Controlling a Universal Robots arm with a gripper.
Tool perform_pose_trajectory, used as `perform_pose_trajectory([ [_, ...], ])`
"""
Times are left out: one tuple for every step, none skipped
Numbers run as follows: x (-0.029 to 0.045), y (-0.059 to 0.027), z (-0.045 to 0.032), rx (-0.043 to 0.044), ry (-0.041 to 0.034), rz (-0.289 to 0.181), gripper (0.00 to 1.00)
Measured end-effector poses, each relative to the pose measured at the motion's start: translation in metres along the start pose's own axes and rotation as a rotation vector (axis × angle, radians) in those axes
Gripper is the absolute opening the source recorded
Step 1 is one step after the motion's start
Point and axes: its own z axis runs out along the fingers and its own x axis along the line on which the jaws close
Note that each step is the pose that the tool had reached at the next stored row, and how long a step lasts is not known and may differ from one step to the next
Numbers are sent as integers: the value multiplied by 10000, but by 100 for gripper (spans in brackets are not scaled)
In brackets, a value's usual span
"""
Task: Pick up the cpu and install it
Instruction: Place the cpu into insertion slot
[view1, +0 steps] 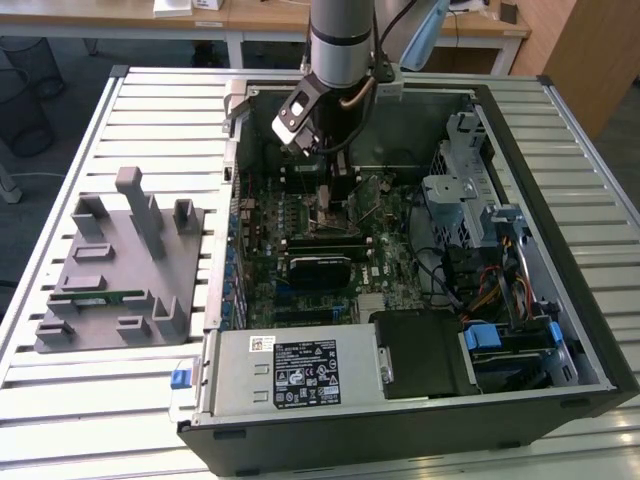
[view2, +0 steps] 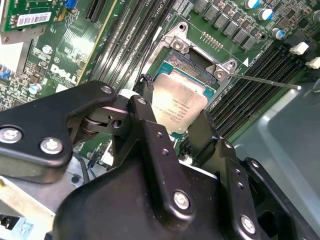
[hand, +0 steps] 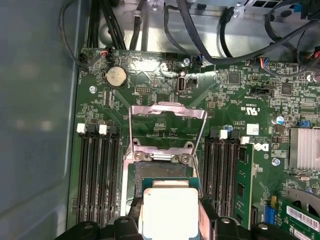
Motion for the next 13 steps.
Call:
perform_pose_trajectory([
  [0,0,9,1,0,5,53],
  [1,-1,18,2,0,11,53],
  [1,-1,26,2,0,15,53],
  [2,-1,33,3,0,19,53],
  [3,-1,41,4,0,23,53],
  [4,-1,50,5,0,28,53],
  [6,-1,60,6,0,34,53],
  [8,-2,72,7,0,38,53],
  [15,-3,86,10,-1,41,53],
  [24,-3,100,13,-2,42,53],
  [35,-2,114,15,-2,42,53],
  [48,-2,128,17,-2,41,53],
  [60,-1,141,18,0,41,53],
])
